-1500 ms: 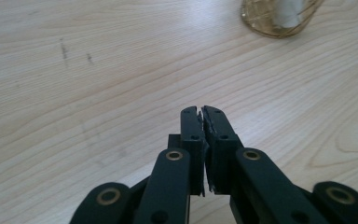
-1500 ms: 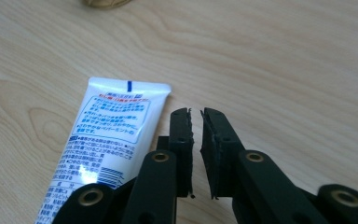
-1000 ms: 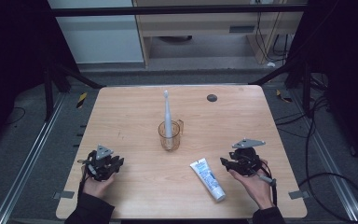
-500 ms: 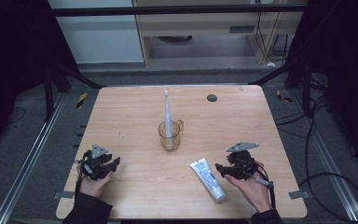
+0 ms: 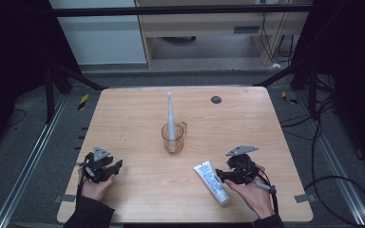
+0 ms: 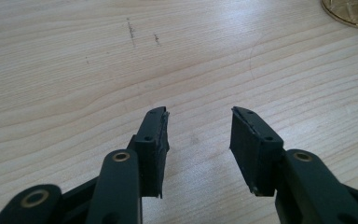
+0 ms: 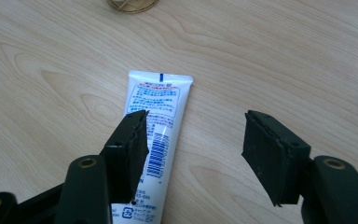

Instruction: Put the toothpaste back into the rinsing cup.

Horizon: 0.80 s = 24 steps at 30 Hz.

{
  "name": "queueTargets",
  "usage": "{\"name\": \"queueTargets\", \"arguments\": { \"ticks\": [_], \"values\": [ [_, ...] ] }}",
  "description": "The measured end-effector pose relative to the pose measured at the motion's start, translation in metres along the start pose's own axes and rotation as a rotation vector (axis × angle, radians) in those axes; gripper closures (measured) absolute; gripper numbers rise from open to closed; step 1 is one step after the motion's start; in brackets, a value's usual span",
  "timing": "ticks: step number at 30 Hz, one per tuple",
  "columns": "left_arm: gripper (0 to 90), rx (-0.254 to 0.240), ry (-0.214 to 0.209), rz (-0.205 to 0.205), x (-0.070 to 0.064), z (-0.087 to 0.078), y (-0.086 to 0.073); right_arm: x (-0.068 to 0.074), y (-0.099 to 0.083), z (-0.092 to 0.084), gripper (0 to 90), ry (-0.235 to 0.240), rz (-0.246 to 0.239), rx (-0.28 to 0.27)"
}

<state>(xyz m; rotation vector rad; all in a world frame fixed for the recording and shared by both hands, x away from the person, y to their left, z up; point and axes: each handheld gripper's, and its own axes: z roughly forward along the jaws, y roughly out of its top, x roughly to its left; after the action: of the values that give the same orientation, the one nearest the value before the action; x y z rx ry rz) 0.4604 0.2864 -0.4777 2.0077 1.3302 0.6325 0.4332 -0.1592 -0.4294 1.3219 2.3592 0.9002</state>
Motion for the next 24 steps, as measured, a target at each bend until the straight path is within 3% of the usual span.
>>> {"name": "queueTargets", "arguments": {
  "ticks": [24],
  "values": [
    [54.1,0.001,-0.008,0.004,-0.001,0.0,0.0,0.023,-0.004,0.022,39.2,0.022,-0.01,0.088]
  ]
}}
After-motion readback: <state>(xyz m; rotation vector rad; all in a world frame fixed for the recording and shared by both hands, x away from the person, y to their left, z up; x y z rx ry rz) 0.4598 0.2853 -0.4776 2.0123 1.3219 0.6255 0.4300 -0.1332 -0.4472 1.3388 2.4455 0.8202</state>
